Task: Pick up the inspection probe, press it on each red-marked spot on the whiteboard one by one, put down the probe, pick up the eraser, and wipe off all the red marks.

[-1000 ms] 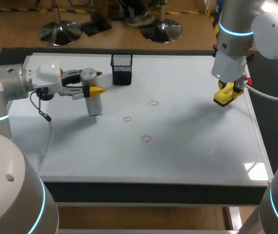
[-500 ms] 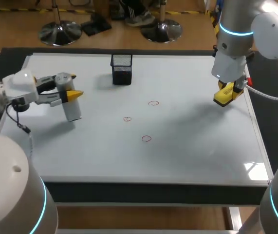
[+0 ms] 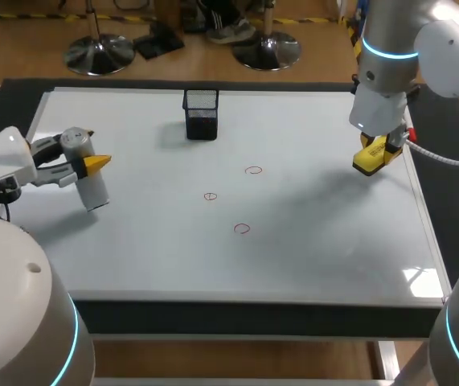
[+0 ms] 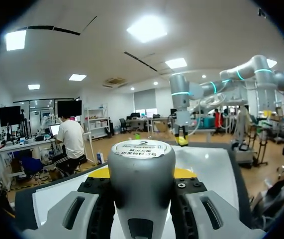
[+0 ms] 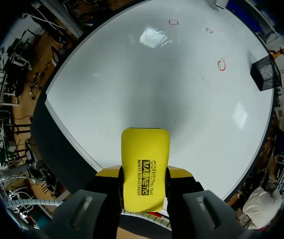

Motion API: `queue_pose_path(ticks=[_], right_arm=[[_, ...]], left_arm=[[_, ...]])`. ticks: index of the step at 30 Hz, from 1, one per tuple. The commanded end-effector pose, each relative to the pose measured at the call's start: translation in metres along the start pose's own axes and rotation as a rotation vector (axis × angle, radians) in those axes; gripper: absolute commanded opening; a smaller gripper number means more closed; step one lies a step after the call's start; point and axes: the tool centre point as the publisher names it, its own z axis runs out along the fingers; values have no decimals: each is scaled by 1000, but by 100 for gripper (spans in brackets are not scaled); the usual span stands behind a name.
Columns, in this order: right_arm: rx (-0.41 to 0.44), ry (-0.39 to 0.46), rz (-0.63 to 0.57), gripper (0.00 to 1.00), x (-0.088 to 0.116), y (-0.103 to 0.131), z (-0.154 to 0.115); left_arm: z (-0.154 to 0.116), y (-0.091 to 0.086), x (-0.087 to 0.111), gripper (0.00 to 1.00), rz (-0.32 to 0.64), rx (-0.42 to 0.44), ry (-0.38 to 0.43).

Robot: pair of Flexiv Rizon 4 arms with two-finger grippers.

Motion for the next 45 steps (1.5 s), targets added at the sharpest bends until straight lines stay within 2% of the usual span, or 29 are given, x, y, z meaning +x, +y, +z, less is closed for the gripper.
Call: queue_pose_path(ticks=[1, 13, 32, 37, 45], right_arm=[[2, 4, -1, 0, 0, -1, -1], [2, 4, -1, 0, 0, -1, -1], [2, 4, -1, 0, 0, -1, -1], [48, 49, -62, 0, -7, 18, -1], [58, 48, -212, 0, -27, 76, 1]], left_arm=[[-10, -2, 3, 0, -2, 0, -85], [-24, 4, -2, 0, -17, -17, -133], [-24, 4, -2, 0, -17, -17, -133], [-24, 4, -2, 0, -17, -17, -133], [-24, 4, -2, 0, -17, -17, -133]])
